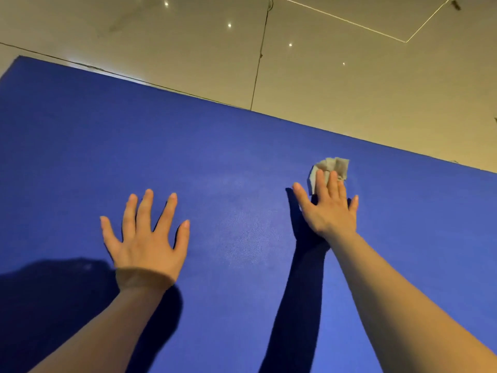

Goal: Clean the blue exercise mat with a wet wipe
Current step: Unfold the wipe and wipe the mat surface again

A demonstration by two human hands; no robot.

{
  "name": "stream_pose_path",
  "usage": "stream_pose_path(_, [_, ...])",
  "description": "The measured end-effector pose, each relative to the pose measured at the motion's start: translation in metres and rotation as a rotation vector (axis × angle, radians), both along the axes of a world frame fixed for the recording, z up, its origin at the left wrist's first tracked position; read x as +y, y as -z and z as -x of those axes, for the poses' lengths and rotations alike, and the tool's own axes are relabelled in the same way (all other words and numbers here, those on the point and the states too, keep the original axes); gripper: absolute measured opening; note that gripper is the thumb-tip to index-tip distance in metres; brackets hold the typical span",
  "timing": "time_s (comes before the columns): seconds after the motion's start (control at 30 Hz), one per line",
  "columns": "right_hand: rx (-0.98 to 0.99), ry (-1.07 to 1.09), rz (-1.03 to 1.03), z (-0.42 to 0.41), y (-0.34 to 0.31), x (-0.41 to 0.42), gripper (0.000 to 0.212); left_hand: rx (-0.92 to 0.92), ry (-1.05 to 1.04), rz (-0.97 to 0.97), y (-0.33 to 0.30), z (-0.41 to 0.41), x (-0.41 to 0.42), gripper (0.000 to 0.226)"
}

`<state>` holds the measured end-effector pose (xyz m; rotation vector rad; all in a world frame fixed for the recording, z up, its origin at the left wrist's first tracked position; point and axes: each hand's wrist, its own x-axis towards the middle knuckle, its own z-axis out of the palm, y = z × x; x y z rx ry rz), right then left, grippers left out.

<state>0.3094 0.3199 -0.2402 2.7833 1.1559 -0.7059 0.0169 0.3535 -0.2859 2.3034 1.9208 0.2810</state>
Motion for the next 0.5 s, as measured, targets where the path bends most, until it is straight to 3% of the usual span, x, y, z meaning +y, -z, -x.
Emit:
stream_pose_path(0.13, [0.001,0.101,-0.035,0.016,0.007,0.038,0.099,0.022,-0.002,-0.045,0.001,-0.002,0.004,0.054])
stream_pose_path(0.33, [0.104,-0.213,-0.145,0.108,0.012,0.075,0.091,0.095,0.031,-0.083,0.009,-0.001,0.008,0.054])
stream_pose_path(0.43, [-0.009,-0.429,-0.126,0.084,0.014,0.067,0.083,0.079,0.033,-0.11,0.003,-0.002,0.006,0.054])
stream_pose_path(0.5, [-0.071,-0.37,-0.099,0.044,0.017,0.064,0.081,0.083,0.04,-0.101,0.0,-0.004,0.004,0.055])
